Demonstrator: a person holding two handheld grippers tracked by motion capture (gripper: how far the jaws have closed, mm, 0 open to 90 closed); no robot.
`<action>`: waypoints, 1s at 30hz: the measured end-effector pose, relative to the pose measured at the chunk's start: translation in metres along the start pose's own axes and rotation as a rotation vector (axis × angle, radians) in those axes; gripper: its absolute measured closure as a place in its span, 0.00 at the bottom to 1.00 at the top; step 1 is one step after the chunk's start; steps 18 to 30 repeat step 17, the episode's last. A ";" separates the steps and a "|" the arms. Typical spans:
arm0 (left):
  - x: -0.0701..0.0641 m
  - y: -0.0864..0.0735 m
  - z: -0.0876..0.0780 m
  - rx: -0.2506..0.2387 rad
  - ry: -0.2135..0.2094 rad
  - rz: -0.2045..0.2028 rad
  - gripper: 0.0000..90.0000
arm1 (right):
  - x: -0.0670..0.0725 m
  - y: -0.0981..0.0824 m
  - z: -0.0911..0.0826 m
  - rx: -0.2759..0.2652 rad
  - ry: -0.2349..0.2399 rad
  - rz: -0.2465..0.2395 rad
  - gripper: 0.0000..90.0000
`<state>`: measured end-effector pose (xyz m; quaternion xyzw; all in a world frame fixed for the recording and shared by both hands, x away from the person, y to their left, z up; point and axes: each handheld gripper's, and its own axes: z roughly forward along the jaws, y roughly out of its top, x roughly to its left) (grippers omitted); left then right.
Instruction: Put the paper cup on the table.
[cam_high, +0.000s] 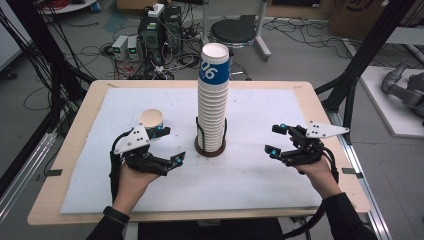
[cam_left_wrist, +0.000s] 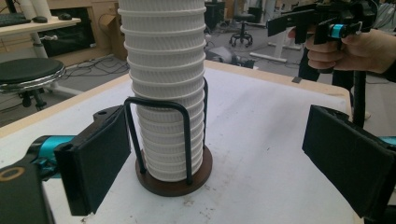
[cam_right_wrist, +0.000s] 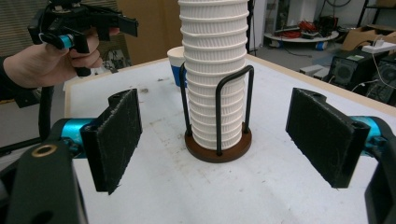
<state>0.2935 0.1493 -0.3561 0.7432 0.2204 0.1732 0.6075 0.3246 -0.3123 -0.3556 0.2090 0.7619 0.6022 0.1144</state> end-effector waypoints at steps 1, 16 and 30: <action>0.000 0.000 0.000 0.003 0.000 -0.001 0.09 | 0.000 0.000 0.000 0.000 -0.004 0.000 0.21; 0.005 -0.006 0.000 0.015 0.036 -0.013 0.09 | -0.004 -0.002 0.002 0.017 -0.018 0.012 0.21; 0.006 -0.006 0.000 0.015 0.039 -0.013 0.09 | -0.005 -0.002 0.002 0.018 -0.020 0.019 0.21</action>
